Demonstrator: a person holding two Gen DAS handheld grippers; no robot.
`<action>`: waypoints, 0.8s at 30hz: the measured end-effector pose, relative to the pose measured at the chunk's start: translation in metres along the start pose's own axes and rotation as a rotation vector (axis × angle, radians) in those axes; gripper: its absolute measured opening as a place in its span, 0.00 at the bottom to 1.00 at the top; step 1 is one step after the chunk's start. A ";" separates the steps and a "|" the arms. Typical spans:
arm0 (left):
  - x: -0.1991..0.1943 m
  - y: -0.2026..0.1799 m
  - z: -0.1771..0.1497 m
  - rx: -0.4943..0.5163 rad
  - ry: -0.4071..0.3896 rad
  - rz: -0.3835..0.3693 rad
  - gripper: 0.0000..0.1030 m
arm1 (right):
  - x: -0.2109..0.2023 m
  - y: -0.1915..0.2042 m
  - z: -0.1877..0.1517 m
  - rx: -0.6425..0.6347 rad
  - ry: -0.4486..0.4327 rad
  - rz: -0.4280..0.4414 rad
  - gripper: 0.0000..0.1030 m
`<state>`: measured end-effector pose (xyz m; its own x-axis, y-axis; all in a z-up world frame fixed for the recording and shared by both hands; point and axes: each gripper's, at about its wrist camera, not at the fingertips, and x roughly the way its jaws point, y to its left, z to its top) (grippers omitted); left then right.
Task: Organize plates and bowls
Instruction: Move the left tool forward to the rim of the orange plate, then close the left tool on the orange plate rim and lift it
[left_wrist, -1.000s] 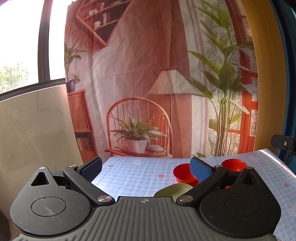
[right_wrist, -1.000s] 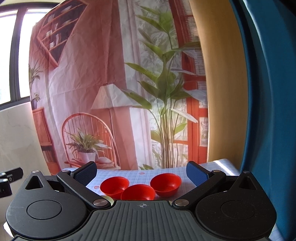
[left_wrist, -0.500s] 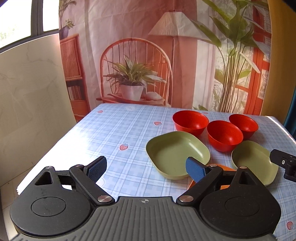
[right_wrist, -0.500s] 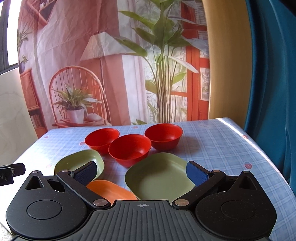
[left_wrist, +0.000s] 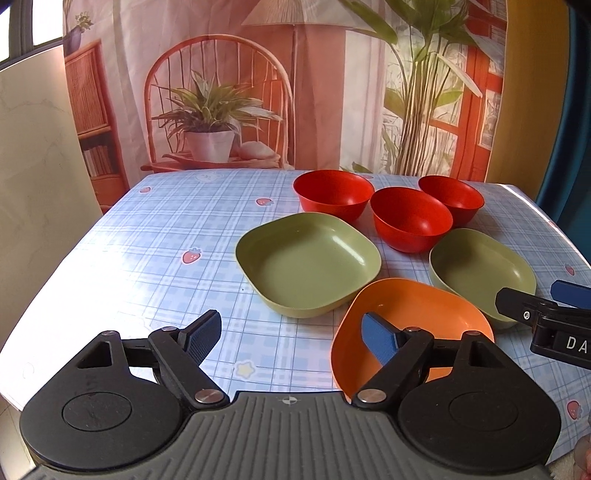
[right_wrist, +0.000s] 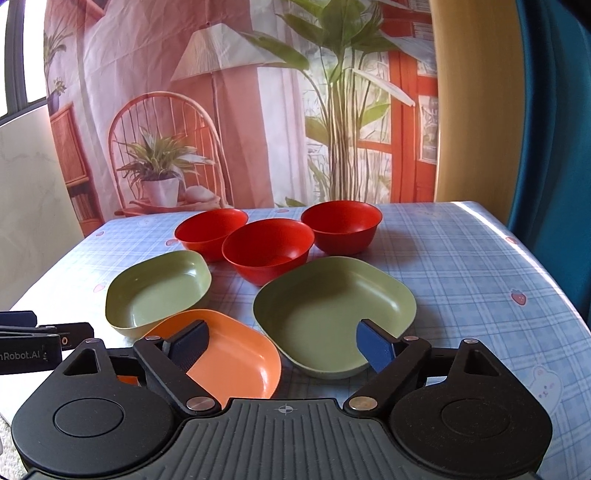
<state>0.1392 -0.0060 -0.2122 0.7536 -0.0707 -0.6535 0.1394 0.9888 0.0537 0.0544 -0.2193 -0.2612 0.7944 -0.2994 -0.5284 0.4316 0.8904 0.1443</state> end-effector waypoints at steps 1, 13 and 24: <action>0.001 0.001 0.001 -0.005 0.005 -0.002 0.81 | 0.001 0.000 0.000 -0.002 0.002 0.004 0.81; 0.022 -0.006 -0.008 -0.006 0.090 -0.111 0.35 | 0.017 0.002 -0.008 -0.012 0.085 0.024 0.73; 0.049 -0.014 -0.001 0.078 0.128 -0.221 0.26 | 0.029 0.002 -0.016 -0.002 0.193 0.056 0.57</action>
<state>0.1738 -0.0228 -0.2458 0.6126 -0.2612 -0.7460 0.3441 0.9378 -0.0457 0.0716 -0.2208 -0.2900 0.7204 -0.1778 -0.6704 0.3879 0.9046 0.1769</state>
